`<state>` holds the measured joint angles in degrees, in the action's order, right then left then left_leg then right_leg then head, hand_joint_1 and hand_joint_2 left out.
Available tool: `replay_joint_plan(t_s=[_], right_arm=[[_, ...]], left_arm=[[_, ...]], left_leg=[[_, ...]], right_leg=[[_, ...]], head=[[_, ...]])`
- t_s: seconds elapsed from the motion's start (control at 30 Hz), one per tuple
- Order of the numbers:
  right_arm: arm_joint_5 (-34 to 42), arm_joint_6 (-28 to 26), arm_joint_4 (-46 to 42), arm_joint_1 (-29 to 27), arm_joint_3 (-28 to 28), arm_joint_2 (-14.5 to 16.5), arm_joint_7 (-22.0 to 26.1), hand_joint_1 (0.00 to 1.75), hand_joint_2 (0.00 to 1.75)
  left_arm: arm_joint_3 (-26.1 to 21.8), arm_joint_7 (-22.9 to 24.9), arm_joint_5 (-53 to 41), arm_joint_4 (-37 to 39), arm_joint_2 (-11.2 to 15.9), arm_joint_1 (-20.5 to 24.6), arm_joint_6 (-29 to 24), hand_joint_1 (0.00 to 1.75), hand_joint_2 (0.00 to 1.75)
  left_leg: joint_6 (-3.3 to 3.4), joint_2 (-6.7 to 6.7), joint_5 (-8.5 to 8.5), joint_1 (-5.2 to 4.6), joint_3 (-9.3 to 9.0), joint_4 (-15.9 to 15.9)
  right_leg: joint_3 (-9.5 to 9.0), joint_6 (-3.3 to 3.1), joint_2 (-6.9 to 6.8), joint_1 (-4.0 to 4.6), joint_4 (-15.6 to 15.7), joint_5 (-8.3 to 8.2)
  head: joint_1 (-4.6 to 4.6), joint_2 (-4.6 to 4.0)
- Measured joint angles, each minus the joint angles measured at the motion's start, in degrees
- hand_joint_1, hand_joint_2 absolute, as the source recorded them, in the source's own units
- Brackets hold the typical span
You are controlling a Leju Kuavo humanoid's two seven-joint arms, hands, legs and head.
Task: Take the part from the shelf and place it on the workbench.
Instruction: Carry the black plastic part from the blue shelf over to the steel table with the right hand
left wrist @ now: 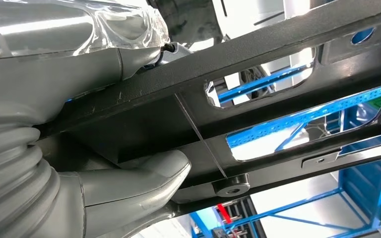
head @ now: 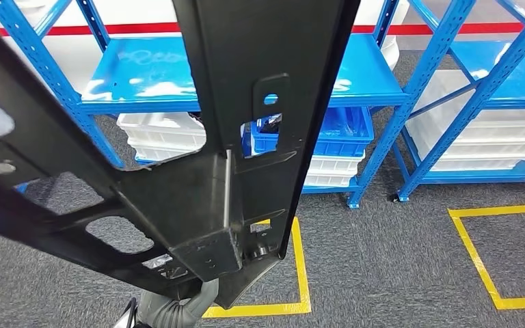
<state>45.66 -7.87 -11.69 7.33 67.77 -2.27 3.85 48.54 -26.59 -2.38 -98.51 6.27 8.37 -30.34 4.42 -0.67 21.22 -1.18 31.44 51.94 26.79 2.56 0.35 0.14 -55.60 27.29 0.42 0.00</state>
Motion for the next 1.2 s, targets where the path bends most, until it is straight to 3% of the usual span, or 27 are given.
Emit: replay_joint_plan(t_s=[0.07,0.13,0.17,0.23,0.3,0.33,0.37,0.4,0.47,0.53,0.57,0.67,0.73,0.8,0.83,0.87,0.9,1.0,1.03,1.07,1.13,1.2], right_arm=[[0.00,0.00,0.00,0.12,-0.01,-0.02,0.03,0.00,0.00],[0.00,0.00,0.01,0.07,0.00,-0.02,0.03,0.00,0.00],[0.01,-0.01,0.01,0.06,0.01,-0.02,0.02,0.00,0.00],[0.00,-0.01,0.02,0.12,0.01,-0.01,0.03,0.00,0.00],[-0.02,-0.01,0.02,0.11,0.01,-0.01,0.03,0.00,0.00],[-0.05,-0.01,0.02,0.08,0.01,-0.01,0.03,0.00,0.00],[-0.08,0.00,0.02,0.06,0.01,-0.01,0.03,0.00,0.00],[-0.12,0.00,0.02,0.05,0.01,0.00,0.03,0.00,0.00],[-0.18,0.00,0.02,0.06,0.01,0.01,0.04,0.00,0.00],[-0.20,0.00,0.02,0.09,0.01,0.03,0.04,0.00,0.00],[-0.20,0.00,0.02,0.10,0.01,0.03,0.04,0.00,0.00],[-0.32,0.00,0.02,0.06,0.02,0.04,-0.05,0.00,0.00],[-0.28,0.00,0.02,0.01,0.04,0.05,-0.29,0.00,0.00],[0.00,0.00,0.02,-0.05,0.05,0.06,-0.66,0.00,0.00],[0.21,0.00,0.02,-0.10,0.05,0.06,-0.86,0.00,0.00],[0.34,0.00,0.02,-0.15,0.05,0.06,-1.06,0.00,0.00],[0.46,0.00,0.02,-0.19,0.05,0.06,-1.23,0.00,0.00],[0.56,0.00,0.02,-0.09,0.04,0.06,-1.67,0.00,0.00],[0.56,0.00,0.02,0.01,0.03,0.07,-1.77,0.00,0.00],[0.56,0.00,0.02,0.07,0.02,0.07,-1.87,0.00,0.00],[0.55,0.00,0.02,0.02,0.01,0.05,-2.07,0.00,0.00],[0.54,-0.01,0.02,-0.10,0.00,0.03,-2.20,0.00,0.00]], left_arm=[[0.02,-0.04,-0.02,0.00,-0.01,0.02,0.00,1.75,1.75],[0.04,-0.07,-0.02,0.00,-0.01,0.04,0.00,1.75,1.75],[0.05,-0.08,-0.02,0.00,-0.01,0.03,0.00,1.75,1.75],[0.07,-0.07,-0.02,0.00,0.00,0.00,-0.01,1.75,1.75],[0.09,-0.07,-0.02,0.00,0.00,-0.07,-0.02,1.75,1.75],[0.09,-0.07,-0.02,0.00,0.00,-0.11,-0.02,1.75,1.75],[0.09,-0.07,-0.02,0.00,0.00,-0.12,-0.02,1.75,1.75],[0.09,-0.07,-0.02,0.00,0.00,-0.11,-0.02,1.75,1.75],[0.09,-0.07,-0.03,0.00,0.00,0.01,-0.02,1.75,1.75],[0.09,-0.07,-0.05,-0.01,0.01,0.13,-0.03,1.75,1.75],[0.09,-0.08,-0.05,-0.01,0.01,0.17,-0.04,1.75,1.75],[0.12,-0.06,-0.11,-0.02,0.00,0.20,-0.06,1.75,1.75],[0.14,-0.05,-0.20,-0.02,0.00,0.23,-0.07,1.75,1.75],[0.15,-0.03,-0.23,-0.02,0.00,0.20,-0.04,1.75,1.75],[0.17,0.00,-0.24,-0.02,0.00,0.18,-0.02,1.75,1.75],[0.19,0.02,-0.24,-0.02,0.00,0.16,0.02,1.75,1.75],[0.20,0.04,-0.24,-0.02,0.00,0.14,0.06,1.75,1.75],[0.23,0.10,-0.29,-0.02,0.00,0.16,0.11,1.75,1.75],[0.25,0.14,-0.32,-0.02,0.00,0.17,0.11,1.75,1.75],[0.26,0.18,-0.35,-0.02,0.00,0.17,0.13,1.75,1.75],[0.31,0.24,-0.37,-0.02,0.01,0.14,0.18,1.75,1.75],[0.33,0.24,-0.36,-0.03,0.03,0.13,0.21,1.75,1.75]], left_leg=[[-0.52,-0.05,-0.65,-0.03,0.51,0.31],[-1.14,-0.01,-1.04,0.07,0.97,0.55],[-1.47,0.08,-0.22,0.10,1.55,1.34],[-2.22,0.26,4.32,0.39,3.78,6.68],[-2.92,0.29,9.32,0.84,6.44,15.15],[-3.19,0.28,10.28,1.04,7.00,18.06],[-3.40,0.28,10.05,1.23,6.55,18.89],[-3.56,0.28,8.88,1.41,4.93,17.29],[-3.65,0.36,6.19,1.67,-0.94,8.55],[-3.19,0.64,5.23,1.54,-5.18,1.36],[-2.87,0.77,5.33,1.37,-5.66,0.18],[-1.60,0.76,4.33,1.35,-4.50,0.09],[-0.69,0.56,3.52,1.47,-3.65,-0.09],[-0.22,0.19,2.93,1.22,-2.87,-0.05],[-0.15,-0.03,2.67,1.08,-2.53,-0.02],[-0.13,-0.26,2.44,0.95,-2.24,0.01],[-0.16,-0.48,2.24,0.86,-1.99,0.03],[-0.51,-1.36,1.84,0.63,-1.58,0.16],[-0.74,-1.71,1.70,0.55,-1.52,0.20],[-0.94,-2.04,1.58,0.49,-1.47,0.26],[-1.38,-2.66,1.38,0.48,-1.38,0.34],[-1.90,-2.20,2.79,0.61,-0.52,2.07]], right_leg=[[-2.51,-0.52,0.00,0.33,4.36,0.20],[-1.95,-1.22,-0.07,0.26,4.74,-0.48],[-1.52,-1.61,-0.14,0.15,4.89,-0.92],[-0.29,-2.26,-0.31,-0.07,5.02,-2.10],[1.14,-2.45,-0.35,-0.04,4.91,-3.14],[1.85,-2.42,-0.37,-0.05,4.81,-3.59],[2.54,-2.34,-0.38,-0.09,4.66,-4.01],[3.21,-2.22,-0.37,-0.15,4.46,-4.38],[4.43,-1.79,-0.29,-0.23,3.87,-4.99],[5.23,-1.17,-0.23,-0.17,3.39,-5.56],[5.51,-0.84,-0.23,-0.14,3.30,-5.90],[6.55,0.13,-0.19,-0.30,2.75,-6.11],[8.71,0.55,-0.19,-0.50,-1.95,-2.45],[11.77,0.80,-0.19,-0.62,-10.65,2.59],[12.73,0.88,-0.20,-0.65,-14.06,3.99],[12.64,0.90,-0.21,-0.66,-15.35,4.20],[11.36,0.85,-0.25,-0.67,-14.20,3.42],[2.83,0.25,-1.73,-0.35,-1.29,-0.59],[0.93,-0.10,-2.30,-0.09,1.86,-1.26],[0.15,-0.41,-2.63,0.16,3.40,-1.43],[0.42,-1.00,-2.06,0.29,3.77,-1.65],[0.69,-1.57,-1.39,-0.05,4.06,-2.01]], head=[[-0.03,0.00],[-0.01,0.00],[-0.03,0.00],[-0.14,-0.01],[-0.23,-0.01],[-0.24,-0.01],[-0.24,0.00],[-0.25,0.00],[-0.27,-0.01],[-0.25,-0.01],[-0.25,-0.01],[-0.22,0.00],[-0.10,0.00],[0.01,0.00],[0.02,0.00],[0.02,0.00],[0.02,0.00],[0.01,0.00],[-0.03,0.00],[-0.07,0.00],[-0.12,0.00],[-0.13,0.00]])
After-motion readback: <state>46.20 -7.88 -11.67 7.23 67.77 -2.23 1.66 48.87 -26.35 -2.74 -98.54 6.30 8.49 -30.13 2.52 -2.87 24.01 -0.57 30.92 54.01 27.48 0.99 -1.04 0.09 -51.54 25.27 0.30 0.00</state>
